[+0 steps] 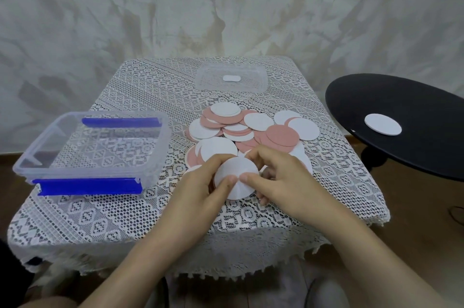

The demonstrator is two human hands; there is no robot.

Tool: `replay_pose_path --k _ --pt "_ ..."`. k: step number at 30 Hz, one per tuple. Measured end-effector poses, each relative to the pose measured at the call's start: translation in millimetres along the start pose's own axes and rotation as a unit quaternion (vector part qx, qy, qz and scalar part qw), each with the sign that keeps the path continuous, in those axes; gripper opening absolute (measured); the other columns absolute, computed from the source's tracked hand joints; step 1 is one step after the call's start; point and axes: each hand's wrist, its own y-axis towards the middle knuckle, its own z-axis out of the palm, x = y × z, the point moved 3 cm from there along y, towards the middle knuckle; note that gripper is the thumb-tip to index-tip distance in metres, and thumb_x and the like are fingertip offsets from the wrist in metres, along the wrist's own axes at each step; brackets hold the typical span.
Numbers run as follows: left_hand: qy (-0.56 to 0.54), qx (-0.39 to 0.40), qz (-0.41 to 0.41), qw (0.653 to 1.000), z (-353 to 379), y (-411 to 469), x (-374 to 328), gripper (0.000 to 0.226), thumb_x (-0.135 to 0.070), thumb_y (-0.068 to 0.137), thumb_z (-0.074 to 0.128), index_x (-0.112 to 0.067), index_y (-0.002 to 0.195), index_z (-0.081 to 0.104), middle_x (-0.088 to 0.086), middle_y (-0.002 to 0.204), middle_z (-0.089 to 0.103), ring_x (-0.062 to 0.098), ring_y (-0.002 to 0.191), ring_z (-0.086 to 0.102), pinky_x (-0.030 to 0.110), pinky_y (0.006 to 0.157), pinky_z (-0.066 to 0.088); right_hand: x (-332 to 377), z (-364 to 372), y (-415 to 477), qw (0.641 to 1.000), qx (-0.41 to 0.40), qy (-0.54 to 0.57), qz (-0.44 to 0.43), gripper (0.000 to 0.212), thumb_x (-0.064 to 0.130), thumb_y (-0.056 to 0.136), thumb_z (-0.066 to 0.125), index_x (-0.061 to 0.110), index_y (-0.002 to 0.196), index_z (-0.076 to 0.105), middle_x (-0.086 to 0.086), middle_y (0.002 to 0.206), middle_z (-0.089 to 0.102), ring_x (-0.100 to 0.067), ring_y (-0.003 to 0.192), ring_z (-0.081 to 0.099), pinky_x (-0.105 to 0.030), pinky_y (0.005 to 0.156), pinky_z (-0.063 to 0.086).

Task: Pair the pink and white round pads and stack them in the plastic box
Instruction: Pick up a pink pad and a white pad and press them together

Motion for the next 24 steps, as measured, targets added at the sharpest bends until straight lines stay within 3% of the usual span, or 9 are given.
replay_pose_path --k 4,9,13,17,21,24 --pt "0.009 -0.007 -0.012 1.0 -1 2 -1 0.028 -0.039 0.093 0.053 -0.04 0.12 0.06 -0.011 0.096 0.071 0.011 0.086 0.066 0.045 0.076 0.054 -4 -5 1 1.0 -0.009 0.015 0.002 0.013 0.024 0.094 0.067 0.036 0.1 0.066 0.008 0.087 0.062 -0.023 0.063 0.069 -0.056 0.067 0.059" --pt "-0.034 -0.035 -0.046 0.998 -8 5 8 0.025 -0.022 0.1 0.058 -0.041 0.115 0.062 -0.014 0.102 0.068 0.01 0.089 0.068 0.027 0.067 0.058 -13 -26 4 0.989 -0.092 -0.113 -0.002 0.012 0.029 0.094 0.067 0.032 0.105 0.069 0.023 0.068 0.06 -0.004 0.059 0.056 -0.035 0.069 0.052" --pt "-0.093 -0.036 -0.082 0.992 -8 5 9 0.027 -0.017 0.1 0.057 -0.037 0.117 0.063 -0.004 0.109 0.067 0.018 0.088 0.072 0.024 0.06 0.058 -7 -28 2 0.953 -0.069 -0.293 0.038 0.046 0.048 0.09 0.067 0.034 0.133 0.058 0.017 0.094 0.054 -0.006 0.09 0.059 -0.035 0.083 0.048" --pt "-0.113 -0.042 -0.087 0.989 -7 7 10 0.032 -0.015 0.099 0.057 -0.037 0.123 0.062 -0.002 0.115 0.067 0.019 0.093 0.071 0.025 0.062 0.058 -7 -23 4 0.936 -0.048 -0.34 0.073 0.063 0.059 0.088 0.064 0.037 0.144 0.045 0.013 0.112 0.048 -0.02 0.104 0.059 -0.04 0.088 0.049" --pt "-0.122 -0.056 -0.093 0.987 -8 7 7 0.033 -0.012 0.099 0.058 -0.033 0.124 0.063 0.001 0.117 0.068 0.015 0.089 0.073 0.02 0.062 0.057 -9 -21 6 0.937 -0.059 -0.336 0.082 0.064 0.058 0.086 0.067 0.036 0.142 0.045 0.011 0.122 0.047 -0.024 0.107 0.058 -0.041 0.09 0.048" --pt "-0.136 -0.064 -0.09 0.984 -9 6 5 0.037 -0.009 0.098 0.058 -0.035 0.125 0.061 -0.002 0.118 0.065 0.009 0.087 0.073 0.017 0.06 0.055 -8 -21 6 0.941 -0.078 -0.323 0.069 0.046 0.05 0.087 0.069 0.035 0.124 0.046 0.012 0.117 0.05 -0.022 0.097 0.059 -0.037 0.079 0.045"
